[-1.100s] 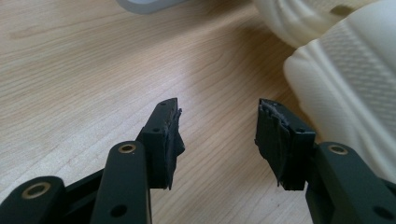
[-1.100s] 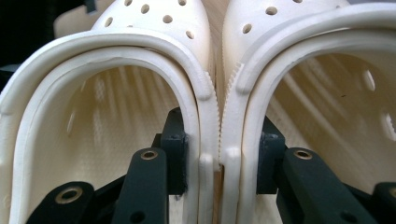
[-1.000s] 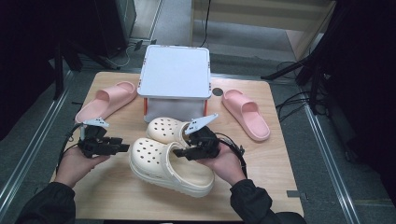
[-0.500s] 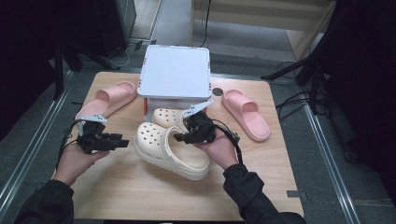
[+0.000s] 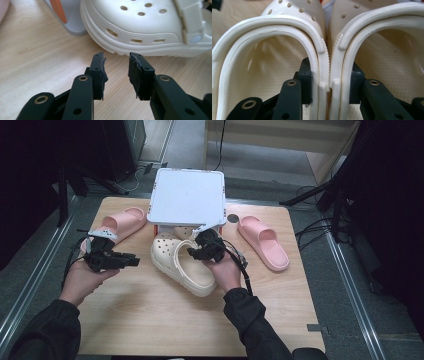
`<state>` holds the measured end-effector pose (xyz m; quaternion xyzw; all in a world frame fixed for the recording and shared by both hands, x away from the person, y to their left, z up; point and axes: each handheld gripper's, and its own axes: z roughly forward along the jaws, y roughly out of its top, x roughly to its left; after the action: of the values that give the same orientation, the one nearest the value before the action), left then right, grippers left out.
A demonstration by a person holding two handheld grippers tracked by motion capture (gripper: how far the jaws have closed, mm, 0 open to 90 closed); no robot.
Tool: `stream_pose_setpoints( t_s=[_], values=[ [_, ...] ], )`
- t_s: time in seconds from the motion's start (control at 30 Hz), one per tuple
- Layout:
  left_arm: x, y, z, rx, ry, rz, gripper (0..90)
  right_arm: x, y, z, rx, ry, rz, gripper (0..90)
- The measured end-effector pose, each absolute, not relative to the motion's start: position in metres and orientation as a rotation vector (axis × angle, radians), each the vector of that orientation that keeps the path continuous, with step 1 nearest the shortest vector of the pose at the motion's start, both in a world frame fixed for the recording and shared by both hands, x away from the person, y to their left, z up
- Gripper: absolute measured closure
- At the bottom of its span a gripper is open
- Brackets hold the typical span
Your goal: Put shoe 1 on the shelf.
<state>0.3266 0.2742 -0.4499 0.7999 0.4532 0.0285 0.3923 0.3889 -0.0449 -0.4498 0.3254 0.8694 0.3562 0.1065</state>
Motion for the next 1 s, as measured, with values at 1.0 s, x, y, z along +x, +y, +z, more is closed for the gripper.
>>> stream_pose_setpoints(
  t_s=[1.0],
  values=[
    [0.431,0.208,-0.372,2.099,1.057,0.188,78.8,0.410,-0.026,-0.480,1.242,2.338,1.009,65.4]
  ],
)
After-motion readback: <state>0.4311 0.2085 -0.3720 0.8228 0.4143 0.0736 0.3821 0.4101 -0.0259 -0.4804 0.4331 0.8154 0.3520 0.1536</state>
